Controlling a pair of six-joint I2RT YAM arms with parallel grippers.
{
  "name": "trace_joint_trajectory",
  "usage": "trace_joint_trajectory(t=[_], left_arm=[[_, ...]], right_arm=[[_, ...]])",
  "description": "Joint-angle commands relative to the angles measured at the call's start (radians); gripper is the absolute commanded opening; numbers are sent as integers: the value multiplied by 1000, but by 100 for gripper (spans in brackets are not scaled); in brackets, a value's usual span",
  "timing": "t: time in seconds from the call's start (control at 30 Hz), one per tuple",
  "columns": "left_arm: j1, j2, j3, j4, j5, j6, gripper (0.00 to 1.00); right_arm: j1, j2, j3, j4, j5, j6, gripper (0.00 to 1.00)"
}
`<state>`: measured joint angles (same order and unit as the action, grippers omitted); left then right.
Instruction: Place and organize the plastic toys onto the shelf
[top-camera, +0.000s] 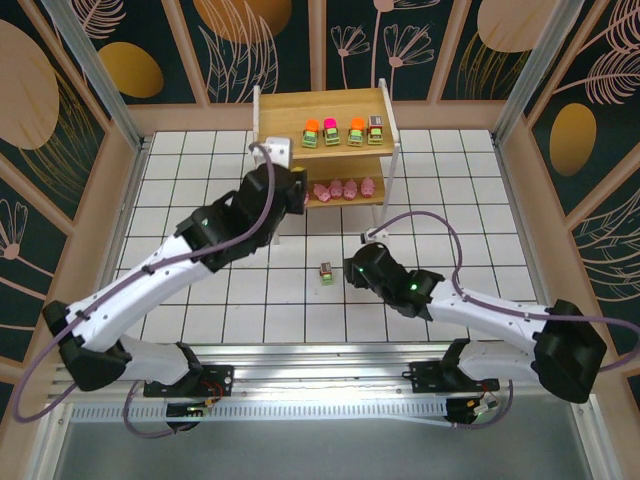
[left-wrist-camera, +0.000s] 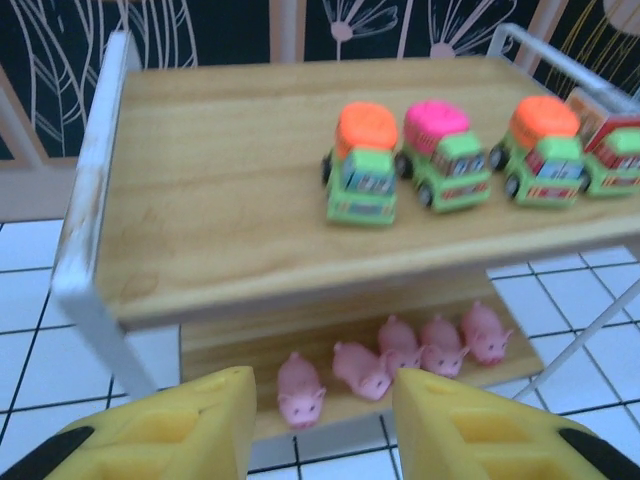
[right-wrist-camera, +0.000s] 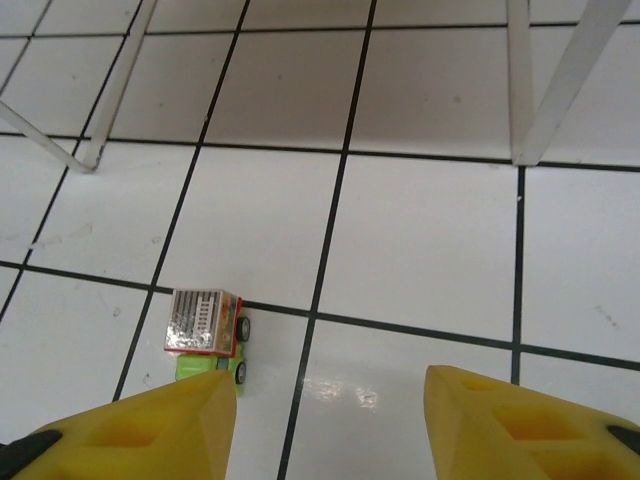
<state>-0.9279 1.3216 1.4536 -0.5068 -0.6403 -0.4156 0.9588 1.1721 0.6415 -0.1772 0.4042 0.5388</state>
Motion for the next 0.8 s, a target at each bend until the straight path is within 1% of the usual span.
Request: trace_joint_trajectory(t=[0.0,0.17,0.43,0.53,0.77], left_arm=[[0,-85,-148,90,-30,-1,41],[0,-182,-356,148,-22,-26,42],[0,-242,-601,237,-34,-56,44],[5,-271,-693,295,-28,-70,46],[44,-260,-838,382,1,-98,47]], right_arm=[[23,41,46,-15,44,50,55],[55,101,72,-8,50,78,56],[103,195,108,5,49,141,56],[119,229,126,4,52,161,57],[127,289,157,19,30,180,57]])
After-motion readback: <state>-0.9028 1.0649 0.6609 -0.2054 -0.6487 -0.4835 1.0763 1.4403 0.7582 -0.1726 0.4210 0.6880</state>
